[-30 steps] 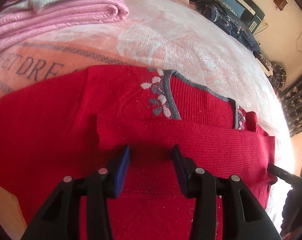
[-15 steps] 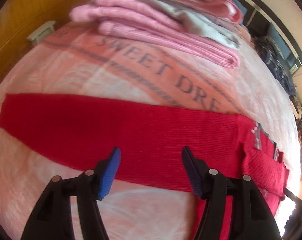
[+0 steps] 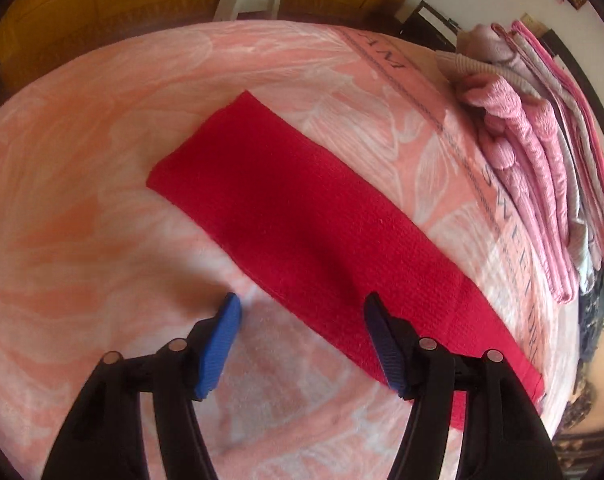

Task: Fold small clothes
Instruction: 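Grasp the other sleeve cuff with the left tool and lift it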

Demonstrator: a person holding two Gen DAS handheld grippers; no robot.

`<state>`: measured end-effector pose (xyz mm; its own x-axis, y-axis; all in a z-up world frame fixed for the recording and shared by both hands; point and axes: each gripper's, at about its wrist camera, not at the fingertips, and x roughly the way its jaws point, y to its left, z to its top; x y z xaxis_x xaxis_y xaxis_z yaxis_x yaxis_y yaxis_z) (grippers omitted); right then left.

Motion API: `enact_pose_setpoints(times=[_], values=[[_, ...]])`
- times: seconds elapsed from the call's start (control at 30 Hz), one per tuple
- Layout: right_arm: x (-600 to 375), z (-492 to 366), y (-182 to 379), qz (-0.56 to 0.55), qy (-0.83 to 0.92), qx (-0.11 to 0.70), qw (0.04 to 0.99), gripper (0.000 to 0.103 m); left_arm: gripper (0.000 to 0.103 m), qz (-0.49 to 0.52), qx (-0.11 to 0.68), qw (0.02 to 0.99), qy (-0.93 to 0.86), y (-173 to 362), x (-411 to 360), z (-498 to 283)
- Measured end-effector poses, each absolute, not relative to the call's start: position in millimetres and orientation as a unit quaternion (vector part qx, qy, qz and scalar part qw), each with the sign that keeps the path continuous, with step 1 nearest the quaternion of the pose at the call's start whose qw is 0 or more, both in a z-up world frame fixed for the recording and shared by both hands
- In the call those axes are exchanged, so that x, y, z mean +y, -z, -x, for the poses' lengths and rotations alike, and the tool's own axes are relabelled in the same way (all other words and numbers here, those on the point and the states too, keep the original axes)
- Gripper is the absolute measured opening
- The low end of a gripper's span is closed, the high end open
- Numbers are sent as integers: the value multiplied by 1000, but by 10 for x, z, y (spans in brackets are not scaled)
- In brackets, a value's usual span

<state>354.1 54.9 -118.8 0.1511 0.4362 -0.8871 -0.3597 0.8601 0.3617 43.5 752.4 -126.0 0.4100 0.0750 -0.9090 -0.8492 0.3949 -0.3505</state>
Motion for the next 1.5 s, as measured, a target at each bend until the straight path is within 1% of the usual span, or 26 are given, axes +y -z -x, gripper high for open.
enact_pose_setpoints(times=[0.03,0.07,0.1,0.13,0.17,0.23,0.27,0.3,0.33,0.4,0.53,0.67,0.87,1.2,1.5], values=[[561,-3546,1188,-31,-262,595,759,50,79,457,418,716,-323,1271,7563,-442],[569,-3552,1188,-32,-262,593,761,51,81,464,409,718,-319,1276,7598,-467],[574,-3556,1192,-33,-262,592,762,51,81,461,405,721,-322,1275,7614,-499],[577,-3561,1198,-34,-262,590,763,51,79,454,399,727,-326,1260,7624,-528],[577,-3566,1206,-35,-262,589,763,51,75,448,392,734,-328,1253,7624,-559],[570,-3568,1218,-38,-264,587,764,51,46,435,388,742,-332,1265,7628,-602],[564,-3572,1220,-40,-265,586,764,51,39,433,387,743,-332,1278,7624,-611],[553,-3577,1222,-44,-267,586,764,51,29,433,384,745,-331,1290,7631,-599],[542,-3581,1224,-48,-267,586,763,51,20,433,381,746,-332,1299,7641,-589],[526,-3582,1225,-54,-267,586,763,50,14,438,364,754,-327,1283,7634,-556],[498,-3550,1208,-60,-268,586,763,50,12,412,335,789,-308,1041,7502,-582],[467,-3502,1188,-64,-268,586,762,50,12,388,313,830,-252,756,7180,-799],[409,-3468,1148,-66,-265,582,766,50,12,338,332,868,-150,520,6343,-1310],[153,-3470,1074,-72,-250,575,776,50,12,299,378,875,-34,564,5040,-1981],[-29,-3444,1103,-76,-244,578,775,50,12,254,398,881,26,627,4099,-2318]])
